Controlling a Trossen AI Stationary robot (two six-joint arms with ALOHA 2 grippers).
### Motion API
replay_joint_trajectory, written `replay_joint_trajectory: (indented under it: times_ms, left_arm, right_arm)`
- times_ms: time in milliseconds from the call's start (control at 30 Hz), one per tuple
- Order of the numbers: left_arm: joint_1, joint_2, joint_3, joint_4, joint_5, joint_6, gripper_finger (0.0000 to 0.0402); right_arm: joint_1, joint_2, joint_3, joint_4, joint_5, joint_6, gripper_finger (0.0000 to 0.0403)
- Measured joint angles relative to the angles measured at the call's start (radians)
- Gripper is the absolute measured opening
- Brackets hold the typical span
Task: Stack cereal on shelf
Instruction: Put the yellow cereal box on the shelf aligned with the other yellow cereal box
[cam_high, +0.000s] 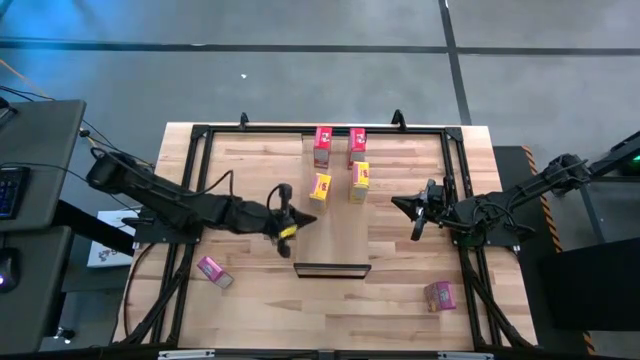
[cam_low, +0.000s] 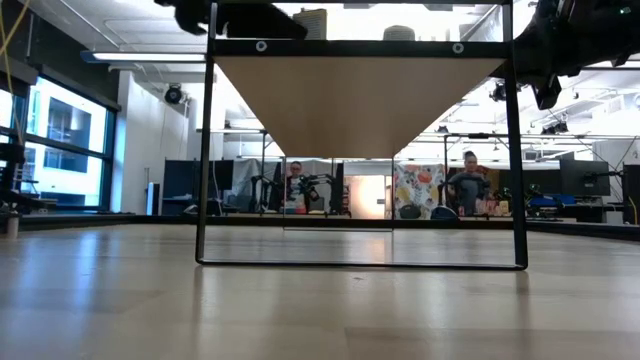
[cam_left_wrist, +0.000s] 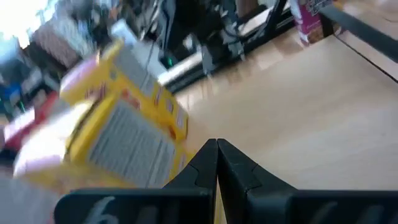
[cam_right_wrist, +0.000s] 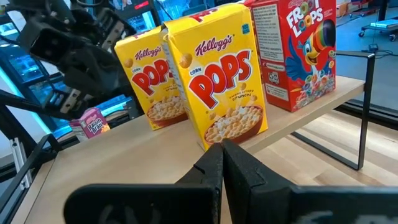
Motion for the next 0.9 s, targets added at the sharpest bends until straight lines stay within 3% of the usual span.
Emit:
replay_joint_trajectory:
  times_ms: [333, 900]
  left_arm:
    - [0.033, 0.005, 0.0, 0.05, 0.034, 0.317, 0.0]
    - [0.191, 0.095, -0.001, 0.17, 0.164, 0.332, 0.0]
  right_arm:
    - [0.0, 0.0, 0.0, -0.003, 0.009, -0.005, 0.0]
    - [0.0, 0.0, 0.0, -0.007, 0.029, 0.0, 0.0]
